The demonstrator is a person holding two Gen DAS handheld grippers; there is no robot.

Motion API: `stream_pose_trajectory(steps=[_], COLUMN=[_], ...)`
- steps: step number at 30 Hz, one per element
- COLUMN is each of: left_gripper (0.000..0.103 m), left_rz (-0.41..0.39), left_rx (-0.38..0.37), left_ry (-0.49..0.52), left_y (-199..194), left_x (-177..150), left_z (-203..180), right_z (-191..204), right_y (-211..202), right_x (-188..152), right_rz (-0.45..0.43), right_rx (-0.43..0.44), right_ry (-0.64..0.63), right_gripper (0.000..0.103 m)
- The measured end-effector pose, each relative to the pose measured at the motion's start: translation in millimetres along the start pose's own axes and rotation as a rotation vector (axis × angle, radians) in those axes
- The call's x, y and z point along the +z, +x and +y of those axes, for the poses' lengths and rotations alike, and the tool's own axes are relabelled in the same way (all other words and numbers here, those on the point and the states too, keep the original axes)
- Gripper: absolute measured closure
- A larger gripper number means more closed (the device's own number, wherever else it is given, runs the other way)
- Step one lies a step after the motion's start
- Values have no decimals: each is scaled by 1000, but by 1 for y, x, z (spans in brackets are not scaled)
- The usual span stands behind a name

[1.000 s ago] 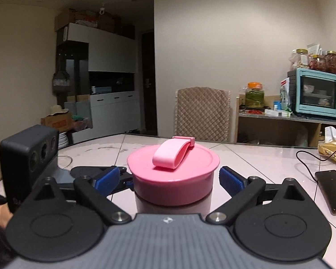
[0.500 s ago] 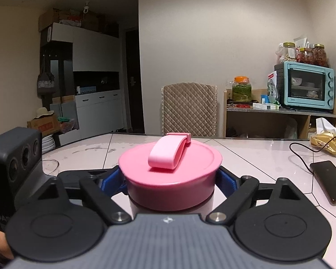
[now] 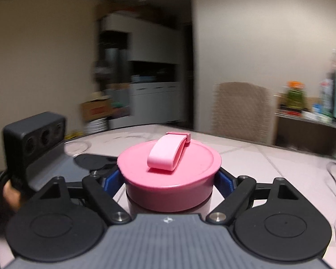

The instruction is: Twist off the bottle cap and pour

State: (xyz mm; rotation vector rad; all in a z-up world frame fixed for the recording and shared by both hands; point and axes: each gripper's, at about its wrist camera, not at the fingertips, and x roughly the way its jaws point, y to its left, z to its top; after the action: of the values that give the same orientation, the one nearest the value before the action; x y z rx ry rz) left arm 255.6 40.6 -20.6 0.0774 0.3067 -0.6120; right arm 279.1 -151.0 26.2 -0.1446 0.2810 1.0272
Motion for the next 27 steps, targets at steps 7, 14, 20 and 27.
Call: stream_pose_trajectory(steps=[7, 14, 20, 27], left_gripper=[14, 14, 14, 14], left_rz=[-1, -2, -3, -3], left_rx=[0, 0, 2, 0], left_ry=[3, 6, 4, 0], left_y=[-2, -8, -9, -9], left_x=[-3, -8, -8, -6], left_z=[-4, -14, -14, -10], right_z=[-41, -56, -39, 10], right_y=[2, 3, -5, -22], right_x=[6, 11, 15, 15], right_rz=[20, 16, 42, 35], right_rx=[276, 402, 269, -30], right_ry=[-62, -84, -83, -39], right_gripper=[18, 18, 6, 5])
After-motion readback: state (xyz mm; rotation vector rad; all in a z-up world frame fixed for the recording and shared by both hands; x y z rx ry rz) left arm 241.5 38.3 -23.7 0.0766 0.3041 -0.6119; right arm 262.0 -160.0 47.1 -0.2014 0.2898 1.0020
